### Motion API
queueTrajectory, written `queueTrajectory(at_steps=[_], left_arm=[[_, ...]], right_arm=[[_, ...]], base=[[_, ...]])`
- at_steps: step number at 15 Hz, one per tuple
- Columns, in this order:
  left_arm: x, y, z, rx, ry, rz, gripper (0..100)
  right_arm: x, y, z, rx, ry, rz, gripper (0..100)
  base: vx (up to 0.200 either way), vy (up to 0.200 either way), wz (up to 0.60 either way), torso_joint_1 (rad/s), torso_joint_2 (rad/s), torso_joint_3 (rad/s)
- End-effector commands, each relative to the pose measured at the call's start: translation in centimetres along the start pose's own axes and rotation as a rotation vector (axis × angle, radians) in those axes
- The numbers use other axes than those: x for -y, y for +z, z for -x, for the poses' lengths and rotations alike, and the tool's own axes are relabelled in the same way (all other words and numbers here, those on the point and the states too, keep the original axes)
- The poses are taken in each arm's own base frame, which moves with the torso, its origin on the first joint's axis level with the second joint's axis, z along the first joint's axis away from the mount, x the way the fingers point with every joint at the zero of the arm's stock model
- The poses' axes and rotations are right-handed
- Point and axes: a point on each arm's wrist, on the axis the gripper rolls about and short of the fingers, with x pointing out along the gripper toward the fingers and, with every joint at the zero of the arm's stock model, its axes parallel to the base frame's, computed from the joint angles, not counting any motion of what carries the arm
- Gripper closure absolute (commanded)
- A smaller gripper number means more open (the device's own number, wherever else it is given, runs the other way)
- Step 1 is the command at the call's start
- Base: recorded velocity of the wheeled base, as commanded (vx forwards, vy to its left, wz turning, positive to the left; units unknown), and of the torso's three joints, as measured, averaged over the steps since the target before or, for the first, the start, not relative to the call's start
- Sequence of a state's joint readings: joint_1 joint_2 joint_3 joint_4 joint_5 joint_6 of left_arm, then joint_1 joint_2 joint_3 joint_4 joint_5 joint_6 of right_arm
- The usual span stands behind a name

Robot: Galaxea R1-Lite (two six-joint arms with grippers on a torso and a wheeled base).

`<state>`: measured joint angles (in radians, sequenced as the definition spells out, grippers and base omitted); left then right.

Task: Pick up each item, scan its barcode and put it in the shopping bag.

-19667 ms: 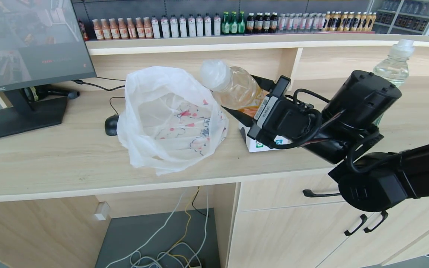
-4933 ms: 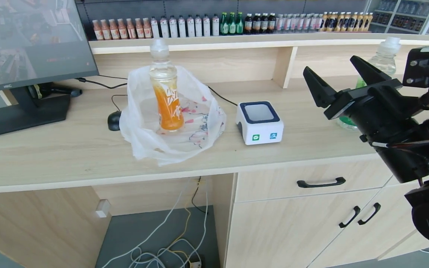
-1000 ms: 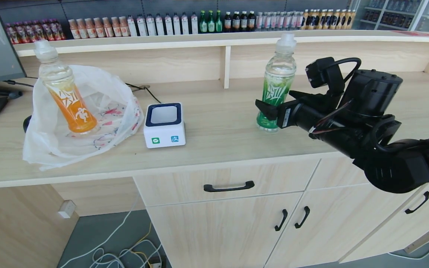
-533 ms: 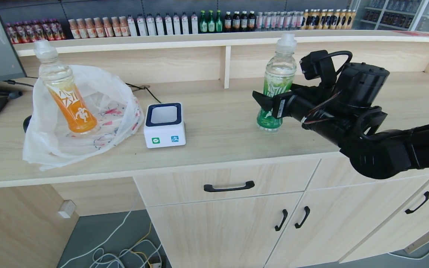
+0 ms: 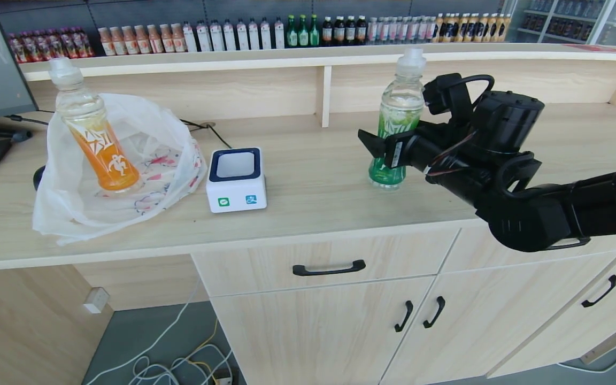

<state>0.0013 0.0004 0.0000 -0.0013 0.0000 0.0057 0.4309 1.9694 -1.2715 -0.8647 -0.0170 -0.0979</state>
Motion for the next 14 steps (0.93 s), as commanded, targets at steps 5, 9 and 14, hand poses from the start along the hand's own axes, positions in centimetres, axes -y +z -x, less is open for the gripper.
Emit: queueTrajectory(at_steps=[5,9,14], left_arm=[[0.0,0.0,0.0,0.001,0.0,0.0,0],[0.0,0.0,0.0,0.001,0.0,0.0,0],[0.0,0.0,0.0,0.001,0.0,0.001,0]], right_arm=[[0.0,0.4,-1.4,0.01,-0.001,0.003,0],[0.0,0.6,-2.2,0.016,-0.003,0.003,0],[0.0,0.5,-2.4,0.014,-0.004,0.005,0]], base=[[0.0,0.0,0.0,0.0,0.0,0.0],[0.0,0.0,0.0,0.0,0.0,0.0],[0.0,0.0,0.0,0.0,0.0,0.0]])
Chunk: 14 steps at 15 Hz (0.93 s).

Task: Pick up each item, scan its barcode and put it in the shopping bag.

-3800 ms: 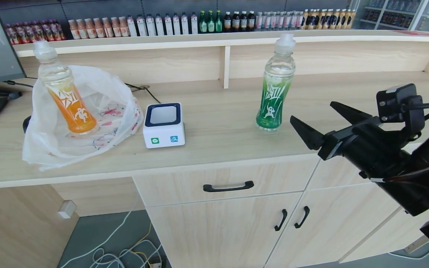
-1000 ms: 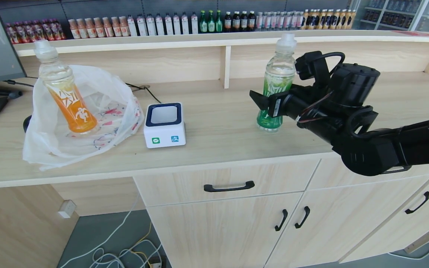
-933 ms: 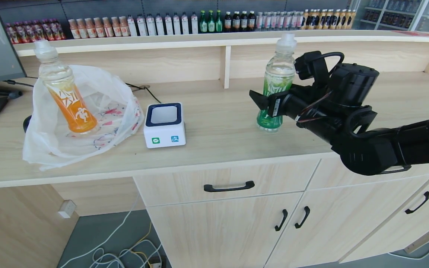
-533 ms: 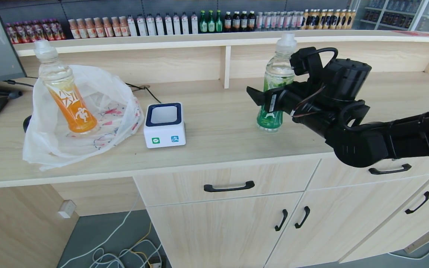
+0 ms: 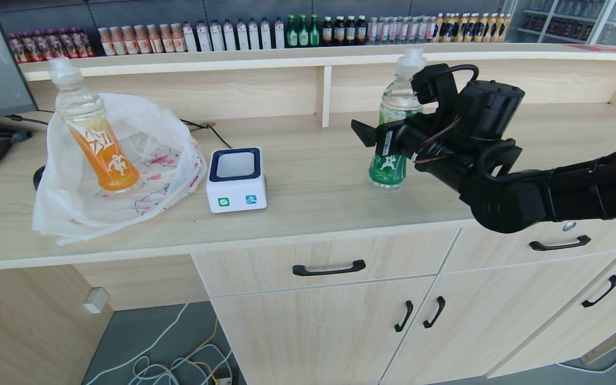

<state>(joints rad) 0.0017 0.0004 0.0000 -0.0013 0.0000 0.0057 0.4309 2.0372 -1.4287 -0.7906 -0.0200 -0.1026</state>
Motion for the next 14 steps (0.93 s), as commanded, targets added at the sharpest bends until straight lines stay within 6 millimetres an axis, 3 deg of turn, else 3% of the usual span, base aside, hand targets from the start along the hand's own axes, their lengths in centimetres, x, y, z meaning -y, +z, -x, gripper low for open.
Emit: queueTrajectory(at_steps=[1,3,4,14], left_arm=[[0.0,0.0,0.0,0.001,0.0,0.0,0],[0.0,0.0,0.0,0.001,0.0,0.0,0],[0.0,0.0,0.0,0.001,0.0,0.0,0],[0.0,0.0,0.0,0.001,0.0,0.0,0]], right_arm=[[0.0,-0.1,-0.1,-0.001,0.0,0.0,0],[0.0,0.0,0.0,0.002,0.0,0.0,0],[0.0,0.1,-0.1,0.003,0.0,0.0,100],[0.0,1.0,0.0,0.029,-0.004,-0.001,100]], base=[[0.0,0.0,0.0,0.0,0.0,0.0],[0.0,0.0,0.0,0.0,0.0,0.0],[0.0,0.0,0.0,0.0,0.0,0.0],[0.0,0.0,0.0,0.0,0.0,0.0]])
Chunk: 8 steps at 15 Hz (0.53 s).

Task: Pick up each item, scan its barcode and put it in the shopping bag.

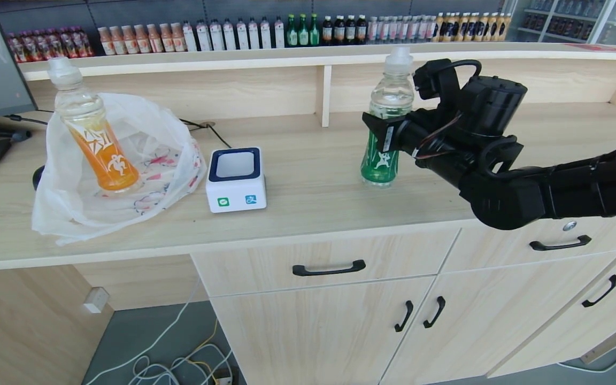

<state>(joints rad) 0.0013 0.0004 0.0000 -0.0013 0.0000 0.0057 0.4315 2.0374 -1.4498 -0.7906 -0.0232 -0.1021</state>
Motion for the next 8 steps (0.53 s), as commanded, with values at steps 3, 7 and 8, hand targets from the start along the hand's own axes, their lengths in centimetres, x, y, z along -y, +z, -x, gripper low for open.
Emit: queueTrajectory(at_steps=[3,7,8], left_arm=[[0.0,0.0,0.0,0.001,0.0,0.0,0],[0.0,0.0,0.0,0.001,0.0,0.0,0],[0.0,0.0,0.0,0.001,0.0,0.0,0]], right_arm=[[-0.1,0.6,0.3,0.014,0.004,-0.001,100],[-0.2,1.9,0.9,0.037,0.007,-0.002,100],[-0.2,2.3,1.1,0.046,0.007,-0.003,100]], base=[[0.0,0.0,0.0,0.0,0.0,0.0],[0.0,0.0,0.0,0.0,0.0,0.0],[0.0,0.0,0.0,0.0,0.0,0.0]])
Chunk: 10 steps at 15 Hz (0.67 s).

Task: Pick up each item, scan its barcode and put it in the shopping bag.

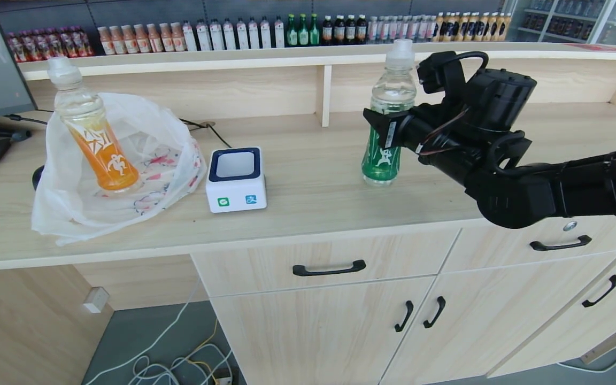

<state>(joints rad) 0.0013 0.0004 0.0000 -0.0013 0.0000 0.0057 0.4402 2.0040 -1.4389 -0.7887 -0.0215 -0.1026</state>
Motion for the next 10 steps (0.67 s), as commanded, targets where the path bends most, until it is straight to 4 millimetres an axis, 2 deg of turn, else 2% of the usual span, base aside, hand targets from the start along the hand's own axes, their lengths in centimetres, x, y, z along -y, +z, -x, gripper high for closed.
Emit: queueTrajectory(at_steps=[1,3,5,8,10], left_arm=[[0.0,0.0,0.0,0.001,0.0,0.0,0],[0.0,0.0,0.0,0.001,0.0,0.0,0],[0.0,0.0,0.0,0.001,0.0,0.0,0],[0.0,0.0,0.0,0.001,0.0,0.0,0],[0.0,0.0,0.0,0.001,0.0,0.0,0]], right_arm=[[-0.2,1.4,0.5,0.033,0.004,-0.002,100],[-0.5,2.4,1.2,0.051,0.011,-0.006,100],[-0.7,3.6,2.6,0.057,0.016,-0.007,100],[-0.4,5.1,5.8,0.054,0.016,0.01,100],[-0.1,5.8,8.6,0.044,0.017,0.012,100]], base=[[0.0,0.0,0.0,0.0,0.0,0.0],[0.0,0.0,0.0,0.0,0.0,0.0],[0.0,0.0,0.0,0.0,0.0,0.0],[0.0,0.0,0.0,0.0,0.0,0.0],[0.0,0.0,0.0,0.0,0.0,0.0]])
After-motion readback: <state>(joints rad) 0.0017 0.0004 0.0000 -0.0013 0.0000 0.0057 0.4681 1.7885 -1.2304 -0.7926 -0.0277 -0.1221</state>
